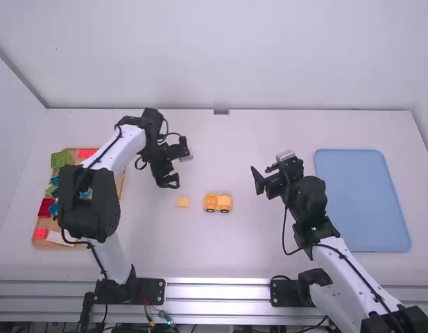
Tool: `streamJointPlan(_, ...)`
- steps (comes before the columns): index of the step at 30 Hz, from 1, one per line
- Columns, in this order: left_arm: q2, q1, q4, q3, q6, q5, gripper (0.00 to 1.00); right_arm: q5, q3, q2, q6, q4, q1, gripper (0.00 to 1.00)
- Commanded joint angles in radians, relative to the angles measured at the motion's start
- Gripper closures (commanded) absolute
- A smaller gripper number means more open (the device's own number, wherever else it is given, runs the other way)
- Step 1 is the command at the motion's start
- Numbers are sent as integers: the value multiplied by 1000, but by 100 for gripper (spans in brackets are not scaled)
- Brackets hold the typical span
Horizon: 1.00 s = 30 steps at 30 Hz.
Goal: Assemble lego blocks to make yellow taxi
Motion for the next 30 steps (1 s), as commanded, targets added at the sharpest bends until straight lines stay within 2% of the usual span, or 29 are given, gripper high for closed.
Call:
streamJointPlan(1, -36, 81, -19, -63, 525, 411, 1, -15, -7, -10, 0, 6, 3, 2)
streamJointPlan(2, -33, 125, 2, -122, 630, 526, 1, -57, -7, -10, -19, 9, 1, 1)
streamJointPlan(6, -24, 203, 111, -287, 725, 660, 1, -224, -7, -10, -113, 21, 2, 1)
streamJointPlan(11, -24, 210, 300, -454, 692, 711, 1, -260, -7, -10, -105, 41, 0, 1)
streamJointPlan(14, -24, 207, 470, -544, 587, 721, 1, -276, -7, -10, -105, 53, 2, 1)
streamJointPlan(15, -24, 205, 591, -595, 481, 720, 1, -317, -7, -10, -117, 58, 0, 1)
streamJointPlan(18, -24, 208, 740, -656, 344, 715, 1, -405, -7, -10, -176, 58, 3, 1)
streamJointPlan(21, -24, 206, 805, -690, 300, 718, 1, -453, -7, -10, -191, 59, -1, 1)
streamJointPlan(28, 24, 192, 837, -698, 289, 707, 0, -454, -7, -10, -188, 58, -1, 1)
streamJointPlan(30, 67, 186, 825, -676, 286, 711, 3, -455, -7, -10, -191, 59, 2, 1)
